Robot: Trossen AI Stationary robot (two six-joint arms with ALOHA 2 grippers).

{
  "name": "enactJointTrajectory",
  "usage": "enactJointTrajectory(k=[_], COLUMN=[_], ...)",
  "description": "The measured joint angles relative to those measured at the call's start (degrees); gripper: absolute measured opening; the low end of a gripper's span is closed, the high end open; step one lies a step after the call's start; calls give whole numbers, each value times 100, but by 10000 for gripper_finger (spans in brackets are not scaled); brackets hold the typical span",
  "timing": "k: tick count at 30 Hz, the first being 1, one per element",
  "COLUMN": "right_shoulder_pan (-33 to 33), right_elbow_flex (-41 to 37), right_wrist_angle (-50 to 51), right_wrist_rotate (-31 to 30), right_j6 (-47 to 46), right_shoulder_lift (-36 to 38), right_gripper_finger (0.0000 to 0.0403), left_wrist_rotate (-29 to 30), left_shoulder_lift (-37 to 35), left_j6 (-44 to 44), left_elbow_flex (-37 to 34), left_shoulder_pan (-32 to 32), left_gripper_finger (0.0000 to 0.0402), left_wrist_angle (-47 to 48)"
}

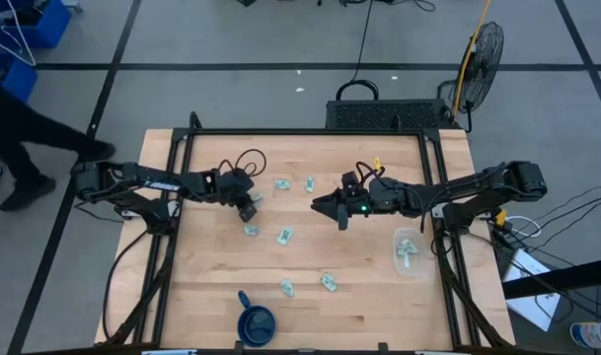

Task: Pick and place Stevia / Truvia into bins
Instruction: Put the green stevia packet into the transparent container

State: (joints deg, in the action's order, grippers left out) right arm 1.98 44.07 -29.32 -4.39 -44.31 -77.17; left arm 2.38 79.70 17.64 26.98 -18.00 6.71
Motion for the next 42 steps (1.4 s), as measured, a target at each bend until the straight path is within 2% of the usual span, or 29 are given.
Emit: enactJointTrajectory(k=[3,8,13,16,21,29,34,39,42], right_shoulder_pan=[0,0,0,0,0,-19,-41,-40,-40], right_elbow_flex=[0,0,0,0,0,0,0,0,0], right_wrist_angle=[0,0,0,2,26,577,-360,-1233,-1501], right_wrist_rotate=[-1,3,1,1,10,156,521,618,642], right_j6=[0,0,0,1,250,1309,1224,1253,1252], right_shoulder_lift=[0,0,2,2,2,-152,-509,-758,-796], right_gripper_finger=[132,132,132,132,132,132,132,132,132], left_wrist_rotate=[69,46,-593,-1107,-1384,-2337,-2701,-2834,-2930], left_shoulder_lift=[22,24,-14,-15,-15,-18,-22,-22,-22], left_j6=[51,255,792,1156,1778,1878,1919,1935,1937], left_elbow_flex=[11,1,-21,-20,22,797,1502,2077,2296], left_shoulder_pan=[16,2,13,18,240,792,1092,1244,1312], left_gripper_finger=[128,68,11,15,11,22,7,25,23], left_wrist_angle=[65,5,-342,-964,-1932,-2219,-2392,-2375,-2299])
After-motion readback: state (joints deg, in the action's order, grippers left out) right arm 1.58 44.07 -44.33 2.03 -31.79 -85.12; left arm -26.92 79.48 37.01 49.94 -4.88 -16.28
